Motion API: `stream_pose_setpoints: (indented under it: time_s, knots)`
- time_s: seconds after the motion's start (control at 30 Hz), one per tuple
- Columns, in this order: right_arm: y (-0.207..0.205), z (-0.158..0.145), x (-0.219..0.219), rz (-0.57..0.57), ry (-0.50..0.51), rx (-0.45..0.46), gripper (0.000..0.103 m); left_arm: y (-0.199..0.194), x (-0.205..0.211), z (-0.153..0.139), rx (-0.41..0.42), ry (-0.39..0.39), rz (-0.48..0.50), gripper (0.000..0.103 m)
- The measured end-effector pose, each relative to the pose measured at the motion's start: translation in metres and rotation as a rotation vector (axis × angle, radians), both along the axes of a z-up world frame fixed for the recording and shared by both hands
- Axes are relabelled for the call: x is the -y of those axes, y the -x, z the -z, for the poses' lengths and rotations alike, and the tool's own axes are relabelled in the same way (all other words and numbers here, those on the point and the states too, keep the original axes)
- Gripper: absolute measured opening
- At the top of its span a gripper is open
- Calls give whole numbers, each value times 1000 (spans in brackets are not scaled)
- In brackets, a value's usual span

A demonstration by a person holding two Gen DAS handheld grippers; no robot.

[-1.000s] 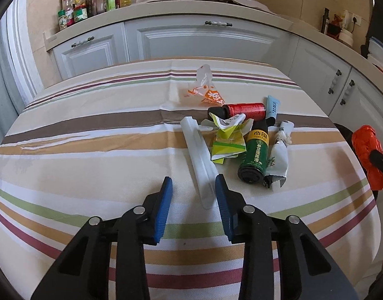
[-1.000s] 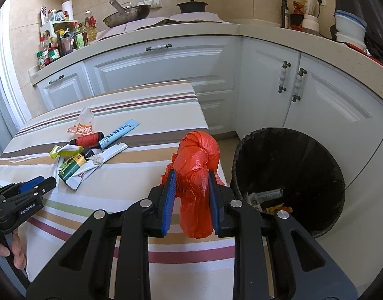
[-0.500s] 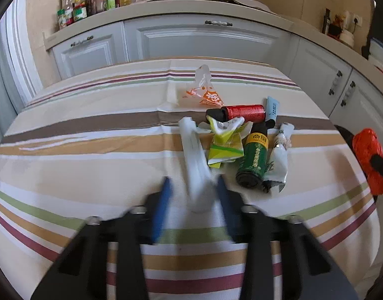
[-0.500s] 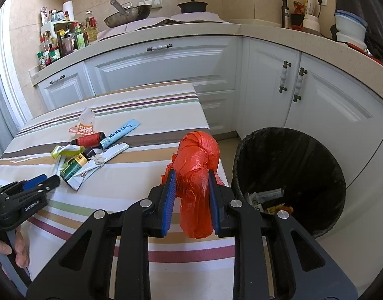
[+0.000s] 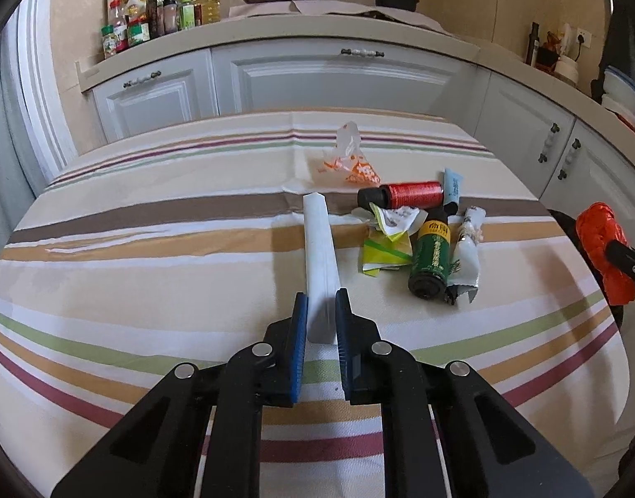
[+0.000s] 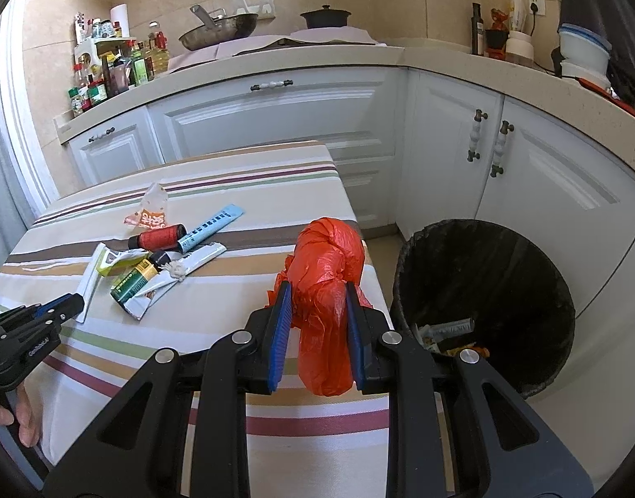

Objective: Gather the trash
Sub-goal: 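Hold the red bag in the right gripper while the left grasps a white tube, then carry the red bag and white tube over the black bin and open both grippers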

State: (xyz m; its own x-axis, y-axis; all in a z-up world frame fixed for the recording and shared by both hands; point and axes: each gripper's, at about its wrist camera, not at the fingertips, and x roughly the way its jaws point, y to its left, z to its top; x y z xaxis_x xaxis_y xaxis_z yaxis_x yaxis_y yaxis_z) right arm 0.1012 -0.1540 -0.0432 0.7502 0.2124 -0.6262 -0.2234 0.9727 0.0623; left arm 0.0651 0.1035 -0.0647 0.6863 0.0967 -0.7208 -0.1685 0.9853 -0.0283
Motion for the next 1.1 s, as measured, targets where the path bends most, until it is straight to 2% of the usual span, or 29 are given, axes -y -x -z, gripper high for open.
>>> stream_pose_setpoints:
  time_s: [0.03,0.07,0.27,0.63,1.1]
  knots:
    - [1,-1,0,0,-1,3,24,1,0,-2,5,1,1,12]
    - [1,-2,0,1,-2,5,24,3,0,-5,11,3,5,2]
    - [0,-5,6,18,-9,15,24,4,8,-20,57,-9,31,2]
    - [-1,-8,23,63,-20,28,24,1,30,-32,86,-16,87,2]
    - [-6,-15,94,233,-18,66,24,-35,118,-56,164,14,291,2]
